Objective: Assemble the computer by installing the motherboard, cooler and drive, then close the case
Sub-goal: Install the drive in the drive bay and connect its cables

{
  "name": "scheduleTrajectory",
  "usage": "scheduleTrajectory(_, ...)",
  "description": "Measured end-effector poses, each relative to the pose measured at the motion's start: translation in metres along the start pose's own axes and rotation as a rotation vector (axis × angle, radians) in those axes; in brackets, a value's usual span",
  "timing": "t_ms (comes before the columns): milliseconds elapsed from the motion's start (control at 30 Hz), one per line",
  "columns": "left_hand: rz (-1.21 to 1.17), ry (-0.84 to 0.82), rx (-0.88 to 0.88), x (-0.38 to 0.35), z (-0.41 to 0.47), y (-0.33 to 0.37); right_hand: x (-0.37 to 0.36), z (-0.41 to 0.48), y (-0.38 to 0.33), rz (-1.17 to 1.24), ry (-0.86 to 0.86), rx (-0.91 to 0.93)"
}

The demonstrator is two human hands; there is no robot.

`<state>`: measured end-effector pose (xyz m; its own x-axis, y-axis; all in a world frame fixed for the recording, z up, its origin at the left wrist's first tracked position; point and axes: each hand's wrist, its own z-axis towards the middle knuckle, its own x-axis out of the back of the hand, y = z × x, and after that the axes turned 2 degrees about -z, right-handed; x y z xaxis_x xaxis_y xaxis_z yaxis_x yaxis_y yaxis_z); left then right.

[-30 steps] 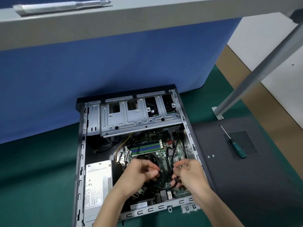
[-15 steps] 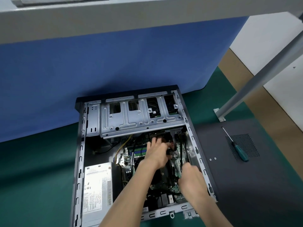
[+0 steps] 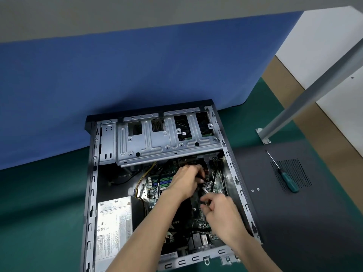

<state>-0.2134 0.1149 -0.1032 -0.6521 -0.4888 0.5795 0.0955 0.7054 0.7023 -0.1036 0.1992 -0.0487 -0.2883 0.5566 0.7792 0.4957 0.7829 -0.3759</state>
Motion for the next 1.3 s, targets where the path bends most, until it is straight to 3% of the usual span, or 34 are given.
scheduleTrajectory(200,-0.072,0.017,0.029,-0.002,0.001,-0.002,-0.009,0.02,-0.018,-0.329,-0.096,-0.114)
scheduleTrajectory(433,-0.144,0.034,0.022,0.002,-0.002,-0.003,-0.01,0.041,-0.015,-0.332,-0.134,-0.185)
scheduleTrajectory(600,-0.093,0.187,0.1,0.01,-0.011,0.0,-0.002,0.041,-0.014,-0.146,-0.144,-0.158)
scheduleTrajectory(767,-0.117,0.167,0.027,0.02,-0.032,-0.006,0.017,0.042,0.002,0.357,-0.22,-0.196)
scheduleTrajectory(933,-0.126,0.169,0.058,0.014,-0.039,-0.006,0.001,0.039,0.002,0.467,-0.094,-0.231)
scheduleTrajectory(1100,-0.125,0.21,0.115,0.004,-0.039,-0.008,-0.016,0.039,0.001,0.199,0.103,-0.167)
scheduleTrajectory(1200,-0.139,0.233,0.106,-0.001,-0.039,-0.008,-0.019,0.041,-0.003,0.126,0.11,-0.173)
scheduleTrajectory(1300,-0.136,0.259,0.094,-0.003,-0.04,-0.009,-0.02,0.042,-0.002,0.244,0.125,-0.189)
